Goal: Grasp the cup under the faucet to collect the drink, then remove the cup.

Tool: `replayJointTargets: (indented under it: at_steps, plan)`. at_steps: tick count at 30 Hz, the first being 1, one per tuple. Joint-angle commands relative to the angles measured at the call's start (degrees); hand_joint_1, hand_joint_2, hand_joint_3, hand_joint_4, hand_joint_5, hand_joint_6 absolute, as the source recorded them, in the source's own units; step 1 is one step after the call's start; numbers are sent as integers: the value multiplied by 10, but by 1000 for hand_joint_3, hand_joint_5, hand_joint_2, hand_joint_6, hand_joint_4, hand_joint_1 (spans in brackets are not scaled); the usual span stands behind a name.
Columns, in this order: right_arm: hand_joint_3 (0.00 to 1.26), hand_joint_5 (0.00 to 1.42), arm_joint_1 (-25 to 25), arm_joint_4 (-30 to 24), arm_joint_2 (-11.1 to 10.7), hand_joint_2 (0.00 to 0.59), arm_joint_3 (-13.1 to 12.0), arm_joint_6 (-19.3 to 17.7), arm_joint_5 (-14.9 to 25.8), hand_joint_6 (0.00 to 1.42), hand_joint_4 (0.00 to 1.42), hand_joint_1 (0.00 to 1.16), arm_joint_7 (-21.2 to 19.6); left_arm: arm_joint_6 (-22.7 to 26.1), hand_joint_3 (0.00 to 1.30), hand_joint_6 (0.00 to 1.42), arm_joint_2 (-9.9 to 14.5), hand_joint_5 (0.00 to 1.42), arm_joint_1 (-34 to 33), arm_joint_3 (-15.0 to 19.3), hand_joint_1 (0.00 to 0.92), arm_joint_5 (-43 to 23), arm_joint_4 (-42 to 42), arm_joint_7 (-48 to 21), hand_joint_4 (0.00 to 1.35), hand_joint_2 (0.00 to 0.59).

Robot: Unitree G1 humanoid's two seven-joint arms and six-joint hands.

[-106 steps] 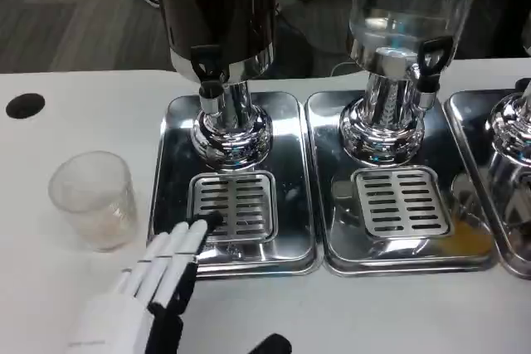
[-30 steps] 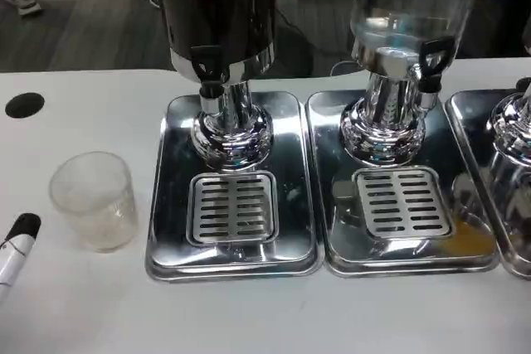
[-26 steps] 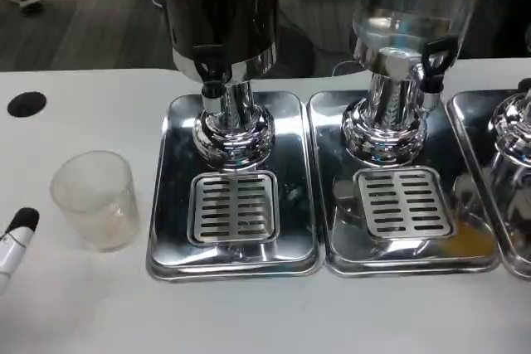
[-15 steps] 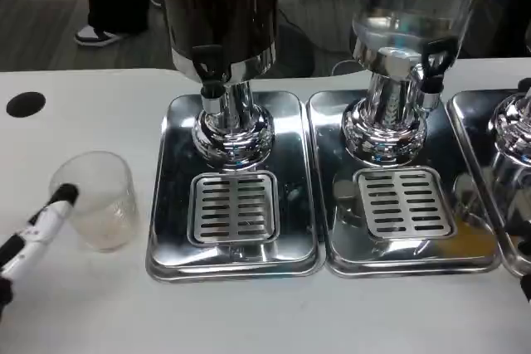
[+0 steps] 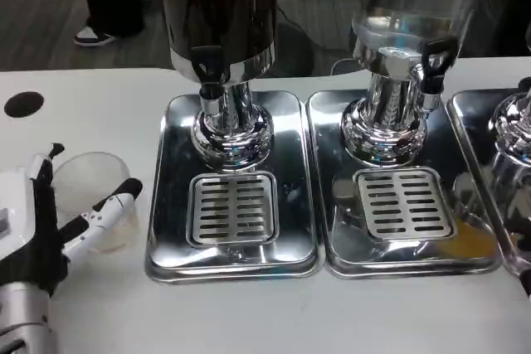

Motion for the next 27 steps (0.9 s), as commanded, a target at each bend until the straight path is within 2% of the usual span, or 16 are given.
replayJointTargets:
  at_steps: [1, 14, 25, 27]
  plan:
    - [294, 280, -3, 12, -3, 365, -4, -15, 9, 80, 224, 414, 1, 5, 216, 583, 9, 415, -10, -6, 107, -3, 18, -7, 206, 58]
    - [293, 273, -8, 17, 0, 365, 0, -17, 2, 80, 225, 409, -2, 4, 297, 623, 22, 479, -21, -18, 114, -6, 43, -7, 307, 57]
    - [293, 270, -13, 22, 1, 372, -1, -21, 4, 93, 224, 414, -3, 20, 326, 638, 32, 493, -24, -41, 124, 18, 42, -14, 327, 59]
    - [292, 270, -14, 24, 1, 373, 0, -23, 4, 94, 224, 415, -3, 28, 320, 641, 38, 497, -25, -49, 162, 23, 41, -20, 324, 66]
